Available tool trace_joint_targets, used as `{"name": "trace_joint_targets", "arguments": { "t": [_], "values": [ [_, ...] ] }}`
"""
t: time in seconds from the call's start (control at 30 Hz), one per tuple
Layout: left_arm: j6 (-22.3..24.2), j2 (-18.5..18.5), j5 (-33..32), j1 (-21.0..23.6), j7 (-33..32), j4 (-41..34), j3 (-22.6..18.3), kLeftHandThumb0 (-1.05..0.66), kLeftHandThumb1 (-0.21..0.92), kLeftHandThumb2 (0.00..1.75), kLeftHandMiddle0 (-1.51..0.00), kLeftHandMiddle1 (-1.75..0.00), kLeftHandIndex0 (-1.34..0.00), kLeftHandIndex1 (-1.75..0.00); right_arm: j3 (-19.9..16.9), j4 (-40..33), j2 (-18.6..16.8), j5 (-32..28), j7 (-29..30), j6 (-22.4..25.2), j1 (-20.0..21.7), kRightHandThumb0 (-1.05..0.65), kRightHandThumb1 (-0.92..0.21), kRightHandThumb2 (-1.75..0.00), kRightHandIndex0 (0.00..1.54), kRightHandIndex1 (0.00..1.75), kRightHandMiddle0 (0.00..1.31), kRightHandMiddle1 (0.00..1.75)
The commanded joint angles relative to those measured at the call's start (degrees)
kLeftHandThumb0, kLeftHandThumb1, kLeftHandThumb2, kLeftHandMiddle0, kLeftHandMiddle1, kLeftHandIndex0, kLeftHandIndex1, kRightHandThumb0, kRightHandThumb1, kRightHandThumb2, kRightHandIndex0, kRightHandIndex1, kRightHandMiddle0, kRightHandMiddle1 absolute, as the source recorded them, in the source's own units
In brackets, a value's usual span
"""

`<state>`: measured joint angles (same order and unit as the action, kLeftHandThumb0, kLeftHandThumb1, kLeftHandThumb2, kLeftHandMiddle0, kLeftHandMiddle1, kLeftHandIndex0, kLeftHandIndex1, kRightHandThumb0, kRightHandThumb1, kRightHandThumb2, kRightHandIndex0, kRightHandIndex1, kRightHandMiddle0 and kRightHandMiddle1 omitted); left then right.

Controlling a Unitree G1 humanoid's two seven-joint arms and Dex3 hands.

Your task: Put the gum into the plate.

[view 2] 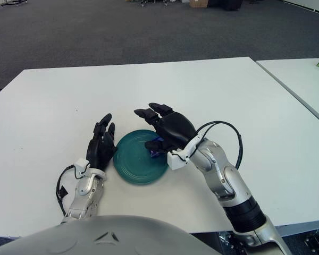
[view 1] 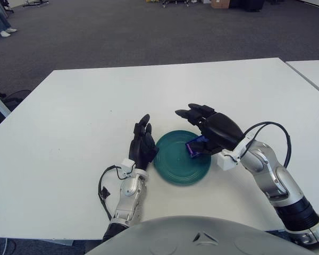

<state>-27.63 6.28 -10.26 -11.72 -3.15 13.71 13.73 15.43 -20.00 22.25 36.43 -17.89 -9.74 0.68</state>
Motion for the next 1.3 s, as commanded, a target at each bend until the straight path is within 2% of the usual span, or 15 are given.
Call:
{"name": "trace_joint_targets", "arguments": {
  "t": [0.0, 0.13, 0.4, 0.5, 0.8, 1.27],
  "values": [
    [-1.0, 5.3, 0.2, -0.7, -0.6, 0.8, -0.1, -0.89, 0.92, 0.96, -0.21, -0.01, 0.00, -0.56, -2.4, 2.7, -3.6, -4.7, 2.4, 3.3, -0.7, -1.05, -0.92, -1.00, 0.09, 0.00, 0.00, 0.23],
    [-1.4, 5.4, 0.4, -0.6, -1.1, 1.0, -0.3, -0.90, 0.92, 0.95, -0.21, 0.00, 0.00, -0.57, -4.6, 3.5, -8.3, -9.8, 5.8, 5.5, -2.3, -1.03, -0.92, -0.99, 0.09, 0.00, 0.00, 0.26],
    [-0.5, 4.7, 1.8, -1.1, -2.4, -0.7, 0.0, -0.93, 0.92, 0.96, -0.19, 0.00, 0.00, -0.55, -7.6, 7.1, -12.3, -16.3, 9.9, 5.5, -3.6, -0.98, -0.92, -1.00, 0.08, 0.00, 0.00, 0.26],
    [-0.2, 4.5, 1.8, -1.4, -2.5, -1.2, 0.1, -0.93, 0.92, 0.97, -0.18, 0.00, 0.00, -0.53, -9.7, 10.9, -13.0, -19.9, 10.9, 4.1, -3.2, -0.96, -0.92, -1.01, 0.09, 0.01, 0.00, 0.25],
    [0.8, 4.0, 1.8, -1.9, -2.3, -2.1, 0.1, -0.94, 0.92, 0.97, -0.17, 0.00, 0.00, -0.52, -12.2, 15.7, -14.4, -27.0, 11.2, 2.6, -2.7, -0.95, -0.92, -1.01, 0.10, 0.01, 0.00, 0.19],
    [0.8, 3.7, -0.5, -2.6, -1.1, -2.7, -0.7, -0.97, 0.92, 0.92, -0.18, -0.01, 0.00, -0.58, -12.5, 15.6, -16.6, -29.3, 13.2, 3.6, -5.1, -0.91, -0.92, -1.02, 0.09, 0.00, 0.00, 0.19]
  ]
}}
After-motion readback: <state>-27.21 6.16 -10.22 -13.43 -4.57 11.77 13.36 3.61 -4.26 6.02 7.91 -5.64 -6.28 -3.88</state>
